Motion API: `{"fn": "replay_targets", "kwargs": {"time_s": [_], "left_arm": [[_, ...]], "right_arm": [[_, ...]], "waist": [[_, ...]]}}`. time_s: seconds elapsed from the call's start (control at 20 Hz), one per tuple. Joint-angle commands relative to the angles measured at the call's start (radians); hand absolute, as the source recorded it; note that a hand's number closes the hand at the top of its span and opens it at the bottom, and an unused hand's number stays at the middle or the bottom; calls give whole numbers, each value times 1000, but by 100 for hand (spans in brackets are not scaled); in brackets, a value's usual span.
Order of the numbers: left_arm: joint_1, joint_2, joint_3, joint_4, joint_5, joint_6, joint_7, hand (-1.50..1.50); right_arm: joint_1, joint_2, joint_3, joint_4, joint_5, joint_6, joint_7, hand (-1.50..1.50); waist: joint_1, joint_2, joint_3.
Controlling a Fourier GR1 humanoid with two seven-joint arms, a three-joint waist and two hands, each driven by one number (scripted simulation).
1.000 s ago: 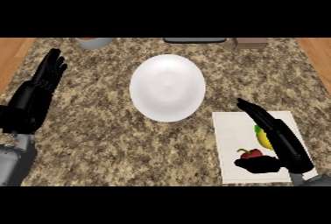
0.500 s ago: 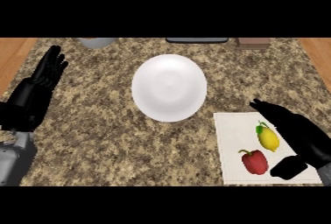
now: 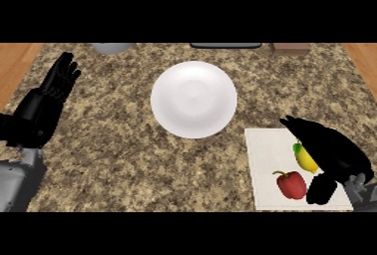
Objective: Pick the lemon from the placemat and place it in the plate
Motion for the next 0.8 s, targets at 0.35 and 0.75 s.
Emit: {"fn": "replay_targets", "kwargs": {"time_s": [0.35, 0.75], "left_arm": [[13, 3, 64, -20, -24, -66, 25, 0], [36, -52, 100, 1, -68, -109, -24, 0]], "right_arm": [[7, 130, -4, 237, 236, 2, -10, -150], [39, 156, -107, 276, 291, 91, -116, -150]], "waist": [[3, 1, 1], [-3, 0, 1]]}}
